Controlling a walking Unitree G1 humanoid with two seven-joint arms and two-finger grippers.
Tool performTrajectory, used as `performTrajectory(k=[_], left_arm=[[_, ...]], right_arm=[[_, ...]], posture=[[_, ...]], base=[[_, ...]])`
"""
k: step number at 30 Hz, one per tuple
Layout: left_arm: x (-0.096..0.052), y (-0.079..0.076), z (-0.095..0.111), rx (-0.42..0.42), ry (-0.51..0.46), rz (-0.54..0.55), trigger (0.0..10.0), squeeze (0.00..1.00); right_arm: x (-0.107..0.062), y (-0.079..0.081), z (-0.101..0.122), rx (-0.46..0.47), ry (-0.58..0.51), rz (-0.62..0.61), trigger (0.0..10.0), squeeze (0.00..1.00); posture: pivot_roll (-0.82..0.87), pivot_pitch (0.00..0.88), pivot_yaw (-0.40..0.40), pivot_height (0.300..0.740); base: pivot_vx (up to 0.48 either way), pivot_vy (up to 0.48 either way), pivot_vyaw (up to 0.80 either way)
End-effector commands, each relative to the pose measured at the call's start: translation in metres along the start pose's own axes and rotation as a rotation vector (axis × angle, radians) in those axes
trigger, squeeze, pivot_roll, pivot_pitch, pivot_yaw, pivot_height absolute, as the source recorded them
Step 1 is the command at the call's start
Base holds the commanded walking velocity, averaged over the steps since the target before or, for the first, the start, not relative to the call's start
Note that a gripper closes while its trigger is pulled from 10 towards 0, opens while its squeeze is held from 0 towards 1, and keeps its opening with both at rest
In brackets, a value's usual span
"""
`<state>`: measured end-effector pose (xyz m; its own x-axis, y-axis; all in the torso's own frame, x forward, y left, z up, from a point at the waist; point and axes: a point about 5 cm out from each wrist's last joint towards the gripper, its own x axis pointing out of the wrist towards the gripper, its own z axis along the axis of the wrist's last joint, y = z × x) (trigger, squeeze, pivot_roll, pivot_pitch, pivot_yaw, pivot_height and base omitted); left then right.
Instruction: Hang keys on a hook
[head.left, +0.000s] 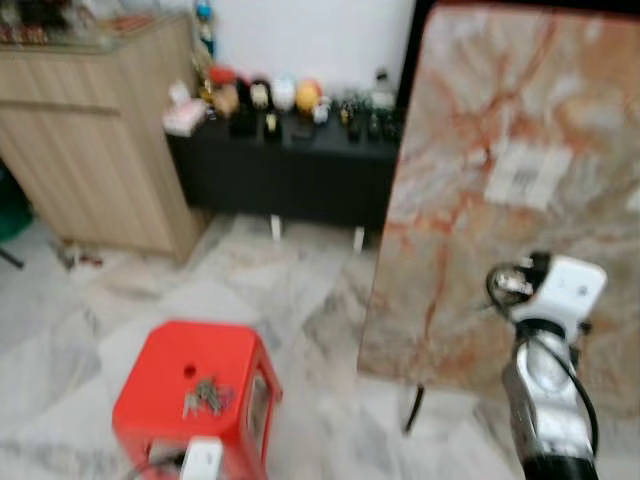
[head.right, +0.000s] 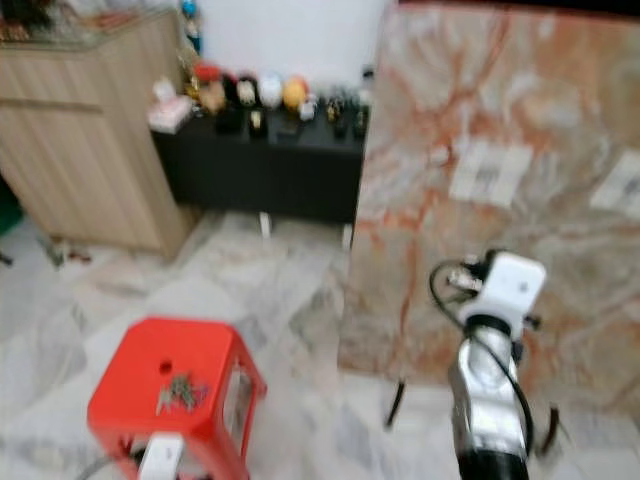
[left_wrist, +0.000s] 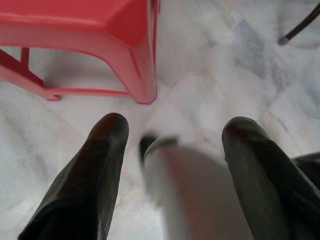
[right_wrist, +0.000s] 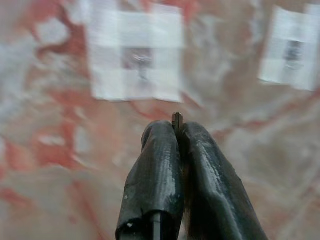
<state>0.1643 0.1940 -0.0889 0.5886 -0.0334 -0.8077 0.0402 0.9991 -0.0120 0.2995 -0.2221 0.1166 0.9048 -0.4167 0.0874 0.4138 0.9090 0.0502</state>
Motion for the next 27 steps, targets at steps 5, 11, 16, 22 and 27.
performTrajectory(k=[5, 11, 16, 22, 27], left_arm=[[-0.0032, 0.0101, -0.0071, -0.002, 0.026, 0.030, 10.0, 0.00], [-0.0030, 0.0103, -0.0061, -0.005, 0.021, 0.031, 10.0, 0.00], [-0.0032, 0.0111, -0.0059, -0.012, 0.019, 0.035, 10.0, 0.00], [-0.0032, 0.0118, -0.0058, -0.019, 0.020, 0.038, 10.0, 0.00], [-0.0031, 0.0120, -0.0057, -0.020, 0.023, 0.039, 10.0, 0.00]], right_arm=[[-0.0005, 0.0110, 0.0032, 0.010, -0.015, 0.027, 10.0, 0.00], [-0.0003, 0.0107, 0.0031, 0.010, -0.016, 0.023, 10.0, 0.00], [-0.0015, 0.0123, 0.0024, 0.012, -0.015, 0.027, 10.0, 0.00], [-0.0017, 0.0136, 0.0029, 0.015, -0.019, 0.027, 10.0, 0.00], [-0.0007, 0.0168, 0.0067, -0.009, -0.045, 0.045, 10.0, 0.00]], posture=[[0.04, 0.000, -0.070, 0.740], [0.04, 0.000, -0.071, 0.740], [0.04, 0.000, -0.069, 0.740], [0.04, 0.000, -0.069, 0.740], [0.04, 0.000, -0.069, 0.740]], base=[[0.286, 0.000, 0.00], [0.186, 0.000, 0.00], [0.000, 0.000, 0.00], [0.000, 0.000, 0.00], [0.000, 0.000, 0.00]])
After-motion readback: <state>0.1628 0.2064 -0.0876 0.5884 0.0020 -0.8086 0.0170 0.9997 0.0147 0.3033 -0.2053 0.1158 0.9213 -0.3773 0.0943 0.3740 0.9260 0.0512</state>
